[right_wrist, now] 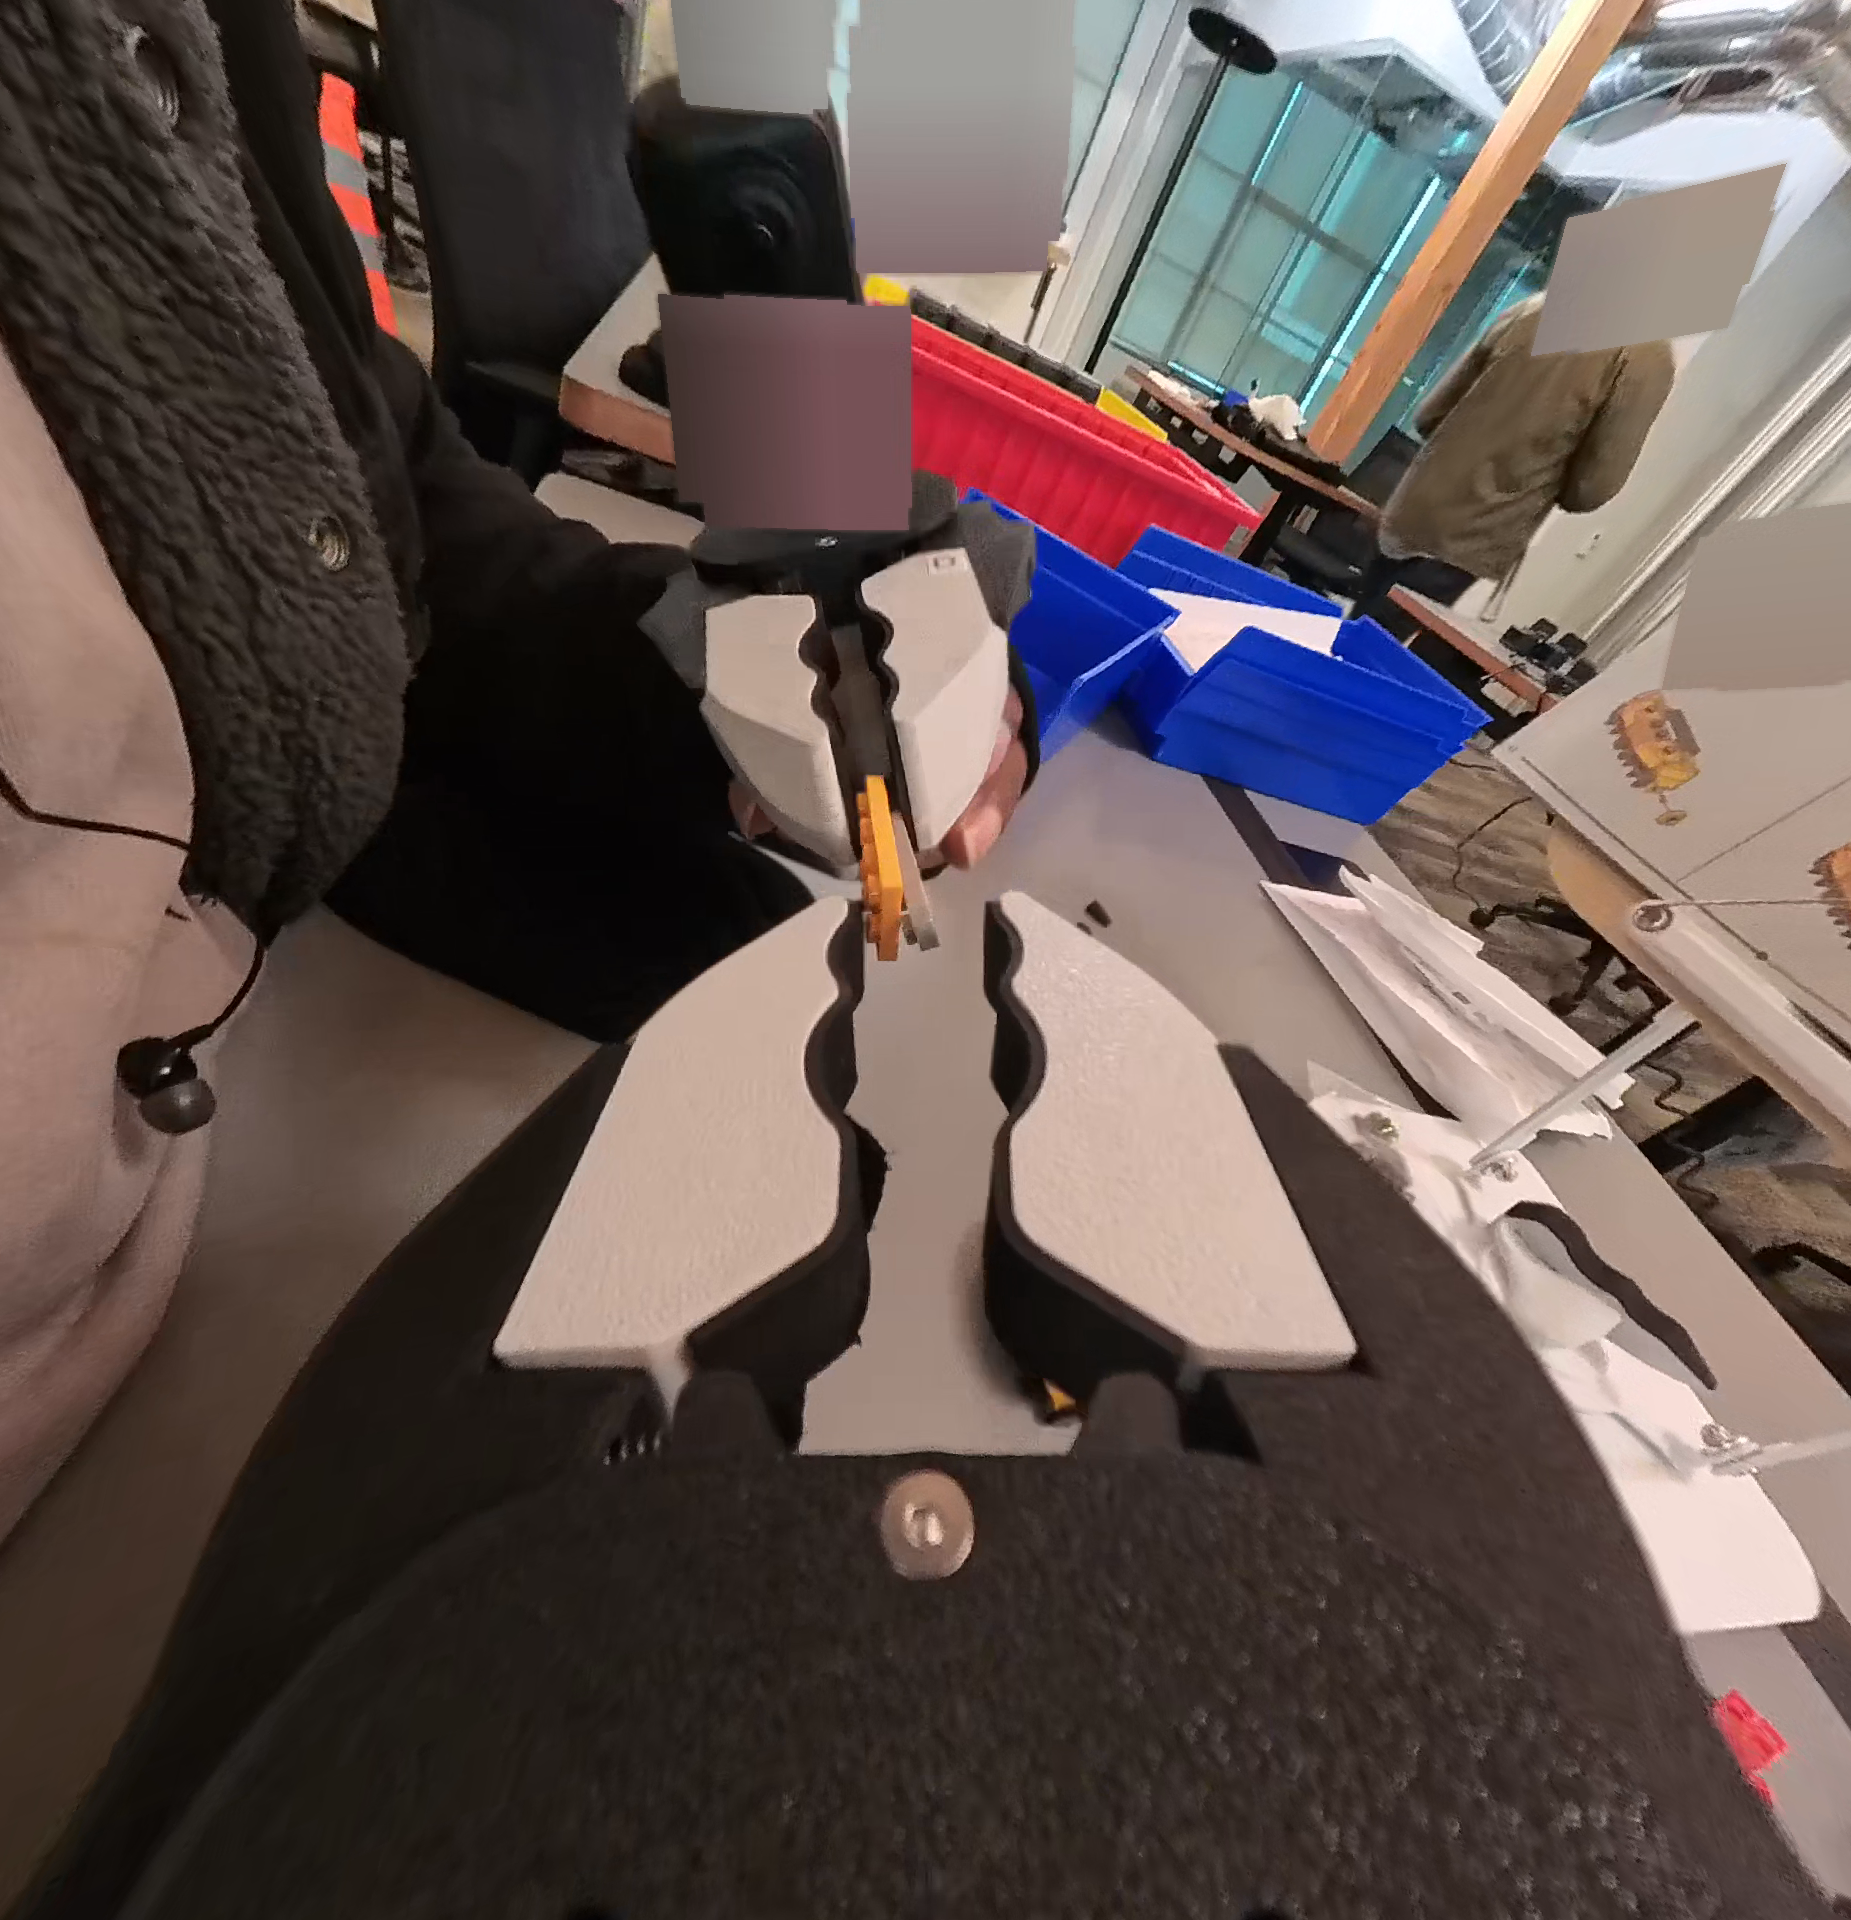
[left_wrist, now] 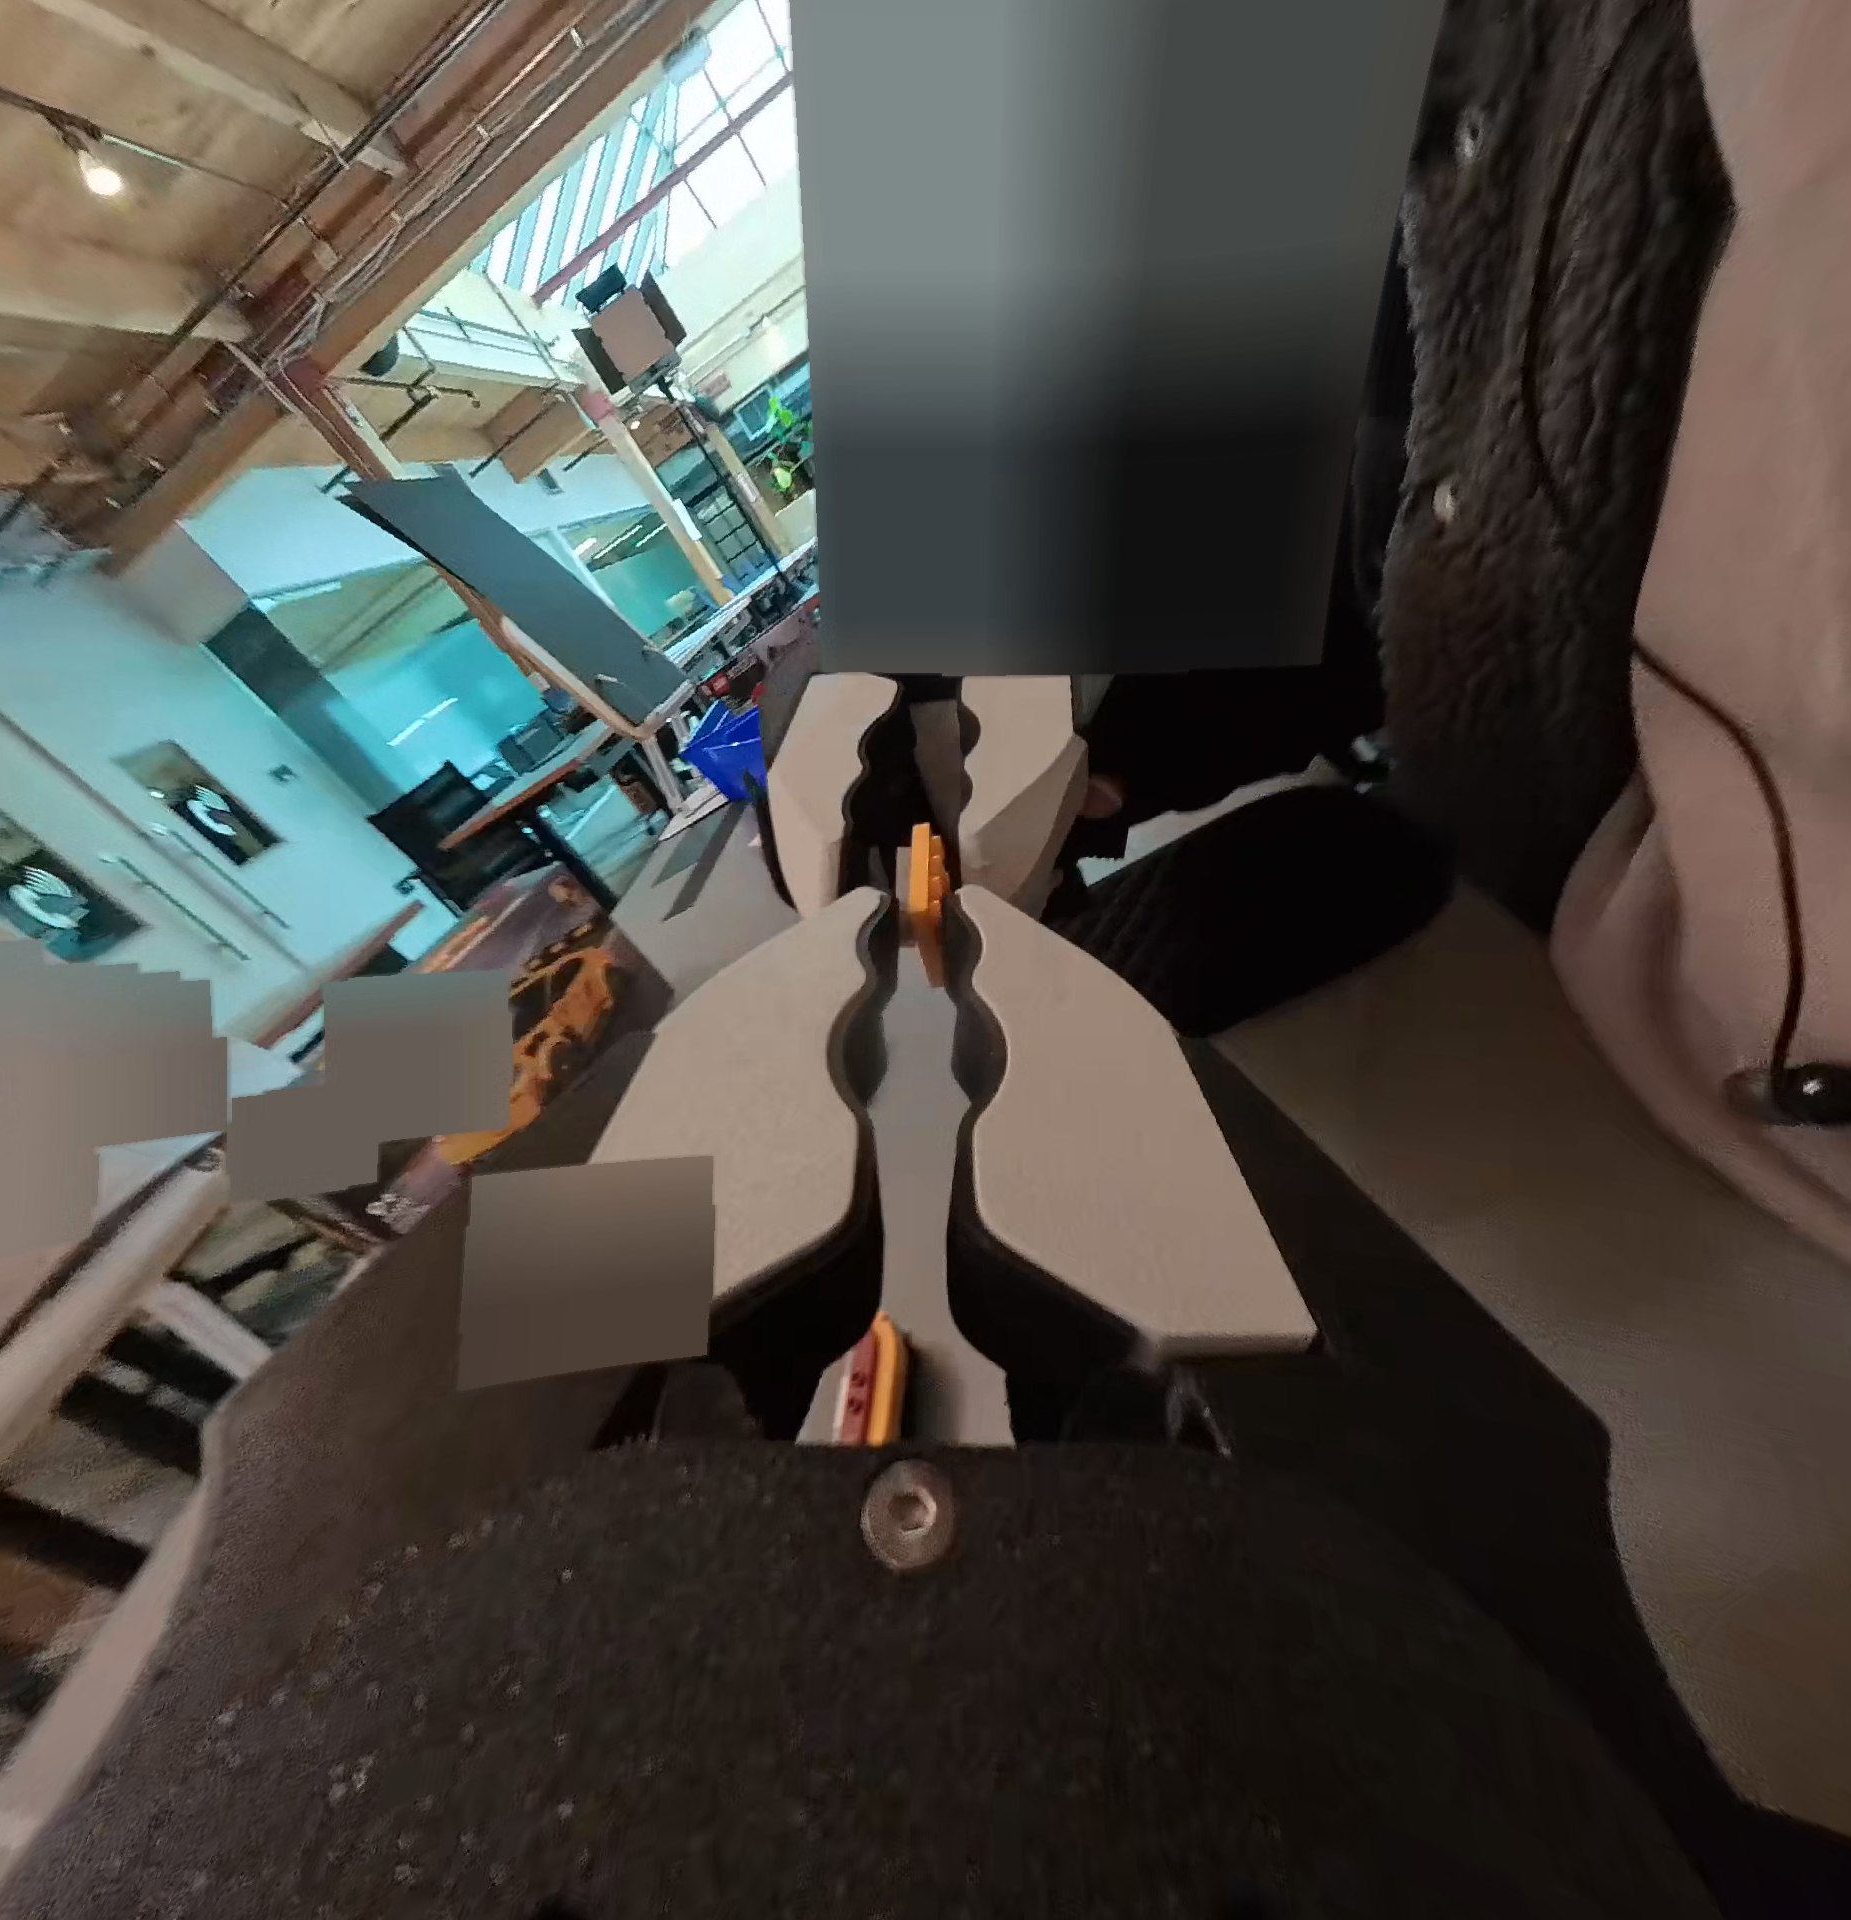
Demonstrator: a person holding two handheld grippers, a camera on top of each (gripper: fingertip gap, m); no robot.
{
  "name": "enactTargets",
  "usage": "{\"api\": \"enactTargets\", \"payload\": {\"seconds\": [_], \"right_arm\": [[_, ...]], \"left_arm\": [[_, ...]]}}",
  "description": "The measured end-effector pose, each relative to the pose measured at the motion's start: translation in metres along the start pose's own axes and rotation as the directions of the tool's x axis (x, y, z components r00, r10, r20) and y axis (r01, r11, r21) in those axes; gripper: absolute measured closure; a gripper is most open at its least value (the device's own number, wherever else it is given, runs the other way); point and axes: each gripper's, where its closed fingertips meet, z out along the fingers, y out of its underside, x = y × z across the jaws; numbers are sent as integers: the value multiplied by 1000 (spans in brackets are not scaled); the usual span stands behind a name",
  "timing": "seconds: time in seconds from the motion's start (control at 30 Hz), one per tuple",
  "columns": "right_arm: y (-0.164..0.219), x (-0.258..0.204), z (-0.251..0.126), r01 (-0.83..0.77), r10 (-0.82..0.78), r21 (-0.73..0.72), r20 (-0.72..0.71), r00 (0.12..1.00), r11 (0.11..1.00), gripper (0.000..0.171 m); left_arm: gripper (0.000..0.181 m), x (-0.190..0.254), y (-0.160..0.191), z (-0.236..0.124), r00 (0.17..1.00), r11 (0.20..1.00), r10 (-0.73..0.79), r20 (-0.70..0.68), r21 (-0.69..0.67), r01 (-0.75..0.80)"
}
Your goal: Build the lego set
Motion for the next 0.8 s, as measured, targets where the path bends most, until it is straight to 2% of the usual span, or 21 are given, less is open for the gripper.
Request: {"api": "enactTargets", "payload": {"seconds": [0.23, 0.43, 0.67, 0.8], "right_arm": [[4, -8, -4, 50, -49, -51, 26, 998, 997, 159], [6, -8, -5, 87, -86, -83, 11, 996, 993, 160], [11, -8, -3, 181, -185, -145, -18, 983, 973, 161], [15, -3, -2, 267, -283, -178, -68, 957, 947, 161]], "left_arm": [[173, 6, 10, 5, 984, 979, 179, 6, -99, -178], [173, 7, 11, 7, 957, 949, 290, 24, -137, -284], [167, 4, 13, 8, 951, 942, 306, 46, -159, -295], [161, -2, 19, 5, 987, 978, 157, 40, -145, -150]]}}
